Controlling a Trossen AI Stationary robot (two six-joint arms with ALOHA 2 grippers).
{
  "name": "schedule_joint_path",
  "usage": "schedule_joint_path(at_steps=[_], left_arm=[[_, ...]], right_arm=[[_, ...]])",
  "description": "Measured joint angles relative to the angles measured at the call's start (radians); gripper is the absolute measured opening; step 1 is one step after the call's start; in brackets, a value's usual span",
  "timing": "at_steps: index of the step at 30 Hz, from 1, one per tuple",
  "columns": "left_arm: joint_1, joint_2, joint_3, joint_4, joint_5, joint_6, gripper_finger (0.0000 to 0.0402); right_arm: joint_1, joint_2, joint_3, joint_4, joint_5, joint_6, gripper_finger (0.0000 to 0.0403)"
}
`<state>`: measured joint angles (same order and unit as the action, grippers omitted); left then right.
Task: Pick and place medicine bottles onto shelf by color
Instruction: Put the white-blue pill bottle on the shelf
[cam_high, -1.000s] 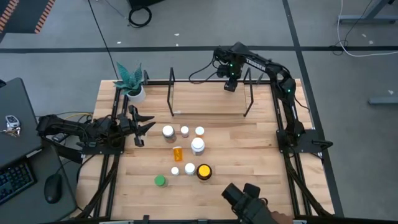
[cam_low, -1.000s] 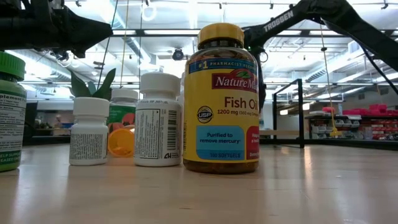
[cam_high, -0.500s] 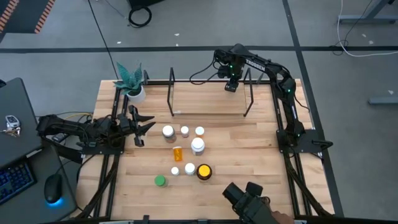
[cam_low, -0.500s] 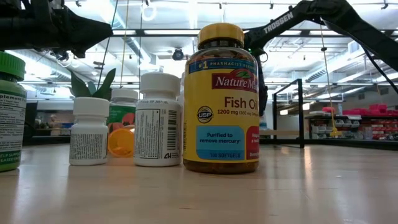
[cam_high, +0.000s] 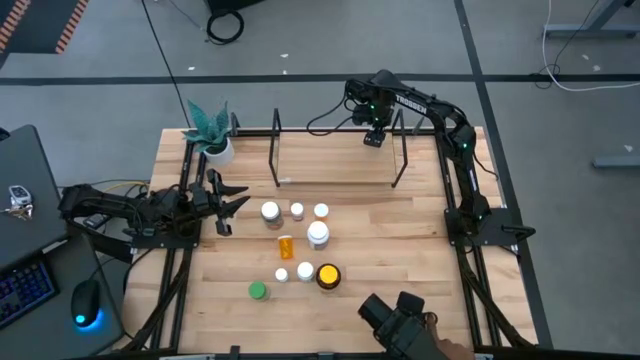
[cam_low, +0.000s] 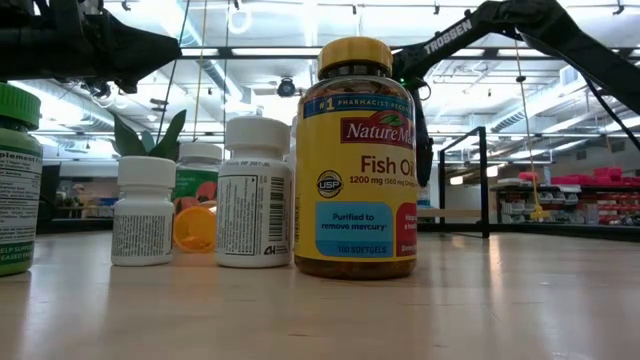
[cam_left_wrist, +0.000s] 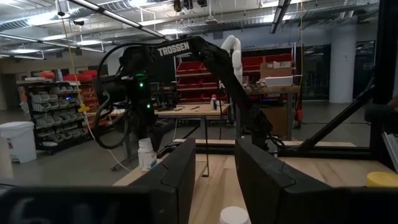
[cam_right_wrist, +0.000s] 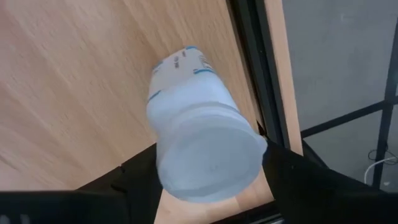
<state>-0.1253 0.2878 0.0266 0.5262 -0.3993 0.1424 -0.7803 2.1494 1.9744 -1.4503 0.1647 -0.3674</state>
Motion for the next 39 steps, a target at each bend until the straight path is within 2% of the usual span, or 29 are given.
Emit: schedule_joint_path(at_steps=[11, 27, 39], left_arm=[[0.0, 0.0, 0.0, 0.0, 0.0, 0.0, 0.0122], [0.0, 0.0, 0.0, 0.0, 0.0, 0.0, 0.0122], [0.0, 0.0, 0.0, 0.001, 0.0, 0.0, 0.0121]], right_arm=[[0.033, 0.0, 0.067, -0.009, -0.005, -0.001, 0.0305], [0.04, 0.0, 0.061, 0.144, 0.005, 0.07, 0.0303], [0.04, 0.0, 0.018, 0.165, 0.09, 0.127, 0.0303]])
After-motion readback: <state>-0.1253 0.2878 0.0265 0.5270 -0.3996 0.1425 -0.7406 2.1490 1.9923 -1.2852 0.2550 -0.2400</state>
